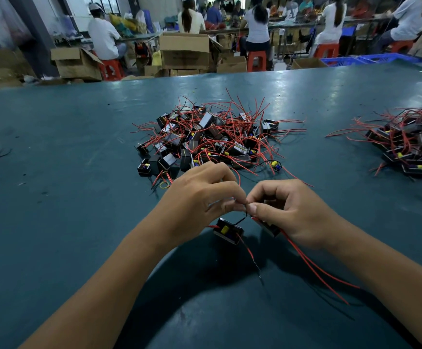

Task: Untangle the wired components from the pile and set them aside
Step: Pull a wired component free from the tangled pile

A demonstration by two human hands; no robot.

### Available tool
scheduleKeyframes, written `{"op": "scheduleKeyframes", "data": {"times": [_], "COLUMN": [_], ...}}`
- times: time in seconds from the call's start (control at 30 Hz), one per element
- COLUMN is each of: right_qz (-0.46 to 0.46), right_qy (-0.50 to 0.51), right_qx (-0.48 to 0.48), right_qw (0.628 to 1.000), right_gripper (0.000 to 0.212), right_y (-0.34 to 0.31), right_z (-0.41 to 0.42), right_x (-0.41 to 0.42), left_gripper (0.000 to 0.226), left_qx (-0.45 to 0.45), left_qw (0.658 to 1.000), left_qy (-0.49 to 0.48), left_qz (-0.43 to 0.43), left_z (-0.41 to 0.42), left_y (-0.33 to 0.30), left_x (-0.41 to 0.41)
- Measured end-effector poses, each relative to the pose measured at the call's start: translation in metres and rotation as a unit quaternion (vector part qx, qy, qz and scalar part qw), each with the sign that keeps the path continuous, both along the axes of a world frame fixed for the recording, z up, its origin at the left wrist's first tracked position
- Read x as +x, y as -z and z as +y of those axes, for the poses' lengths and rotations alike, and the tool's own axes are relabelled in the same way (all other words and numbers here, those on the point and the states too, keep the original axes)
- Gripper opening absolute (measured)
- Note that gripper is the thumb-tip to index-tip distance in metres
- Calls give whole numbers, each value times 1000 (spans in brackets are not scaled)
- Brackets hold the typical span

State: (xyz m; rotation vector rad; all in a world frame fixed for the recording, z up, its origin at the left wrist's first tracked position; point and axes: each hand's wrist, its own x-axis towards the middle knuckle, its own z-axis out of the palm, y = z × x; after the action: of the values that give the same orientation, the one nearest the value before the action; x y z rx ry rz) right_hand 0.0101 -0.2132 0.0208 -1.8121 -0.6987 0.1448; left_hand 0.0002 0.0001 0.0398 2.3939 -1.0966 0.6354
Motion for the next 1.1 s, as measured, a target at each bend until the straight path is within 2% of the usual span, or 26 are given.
{"op": "scheduleKeyframes", "data": {"times": [0.17, 0.3, 0.53, 0.67, 0.73, 0.83, 0.97, 1.0, 1.03, 1.1], "right_qz": [-54, -61, -83, -111, -127, -159, -198, -196, -189, -169], "right_qy": [-1, -14, -10, 11, 21, 32, 38, 38, 38, 40], "right_qx": [-29, -45, -62, -69, -69, -74, -85, -82, -74, -56], "right_qw": [998, 997, 995, 991, 989, 984, 976, 976, 978, 983], "right_gripper": [4, 4, 5, 6, 5, 7, 7, 7, 6, 7], "right_y": [-3, -4, -4, -4, -5, -5, -3, -3, -3, -5], "right_z": [-1, -2, -2, -2, -1, 0, 3, 4, 3, 2], "right_x": [-1, -2, -3, -3, -4, -5, -7, -7, -7, -7], "left_gripper": [14, 15, 19, 17, 15, 16, 16, 16, 17, 18], "left_qx": [6, 5, -7, -46, -83, -154, -302, -317, -316, -287], "left_qw": [1000, 999, 991, 980, 960, 914, 807, 790, 791, 833], "left_qy": [7, 17, 31, 28, 21, -6, -40, -35, -30, -34], "left_qz": [26, 52, 129, 192, 265, 375, 507, 524, 523, 472], "left_z": [0, 1, 1, -2, -2, -7, -18, -19, -19, -15], "left_y": [0, 3, 1, 0, 1, 3, 5, 5, 5, 5], "left_x": [-1, -1, -2, -7, -9, -9, -11, -11, -11, -10]}}
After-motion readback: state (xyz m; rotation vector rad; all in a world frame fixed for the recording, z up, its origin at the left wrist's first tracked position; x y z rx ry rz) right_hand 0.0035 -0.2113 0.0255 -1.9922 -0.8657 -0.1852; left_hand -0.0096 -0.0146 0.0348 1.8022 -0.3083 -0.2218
